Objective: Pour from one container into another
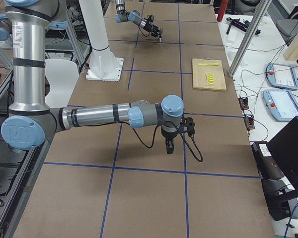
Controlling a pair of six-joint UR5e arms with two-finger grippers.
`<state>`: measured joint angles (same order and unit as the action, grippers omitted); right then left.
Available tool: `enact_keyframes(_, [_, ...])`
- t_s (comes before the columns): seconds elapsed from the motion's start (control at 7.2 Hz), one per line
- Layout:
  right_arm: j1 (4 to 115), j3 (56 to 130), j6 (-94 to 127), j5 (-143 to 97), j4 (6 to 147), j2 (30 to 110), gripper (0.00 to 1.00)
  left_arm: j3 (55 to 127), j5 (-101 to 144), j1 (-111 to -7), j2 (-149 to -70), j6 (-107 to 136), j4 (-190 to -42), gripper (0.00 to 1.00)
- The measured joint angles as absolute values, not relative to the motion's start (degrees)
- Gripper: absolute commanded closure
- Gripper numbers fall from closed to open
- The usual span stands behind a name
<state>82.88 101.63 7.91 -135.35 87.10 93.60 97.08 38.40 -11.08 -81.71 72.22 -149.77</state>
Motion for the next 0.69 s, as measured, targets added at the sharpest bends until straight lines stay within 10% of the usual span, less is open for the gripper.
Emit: enact_keyframes(0.69, [82.88,101.76,7.91,-135.42,87.1,93.6,0.0,97.51,38.84,-10.42,-81.9,72.01,-149.89,1.0])
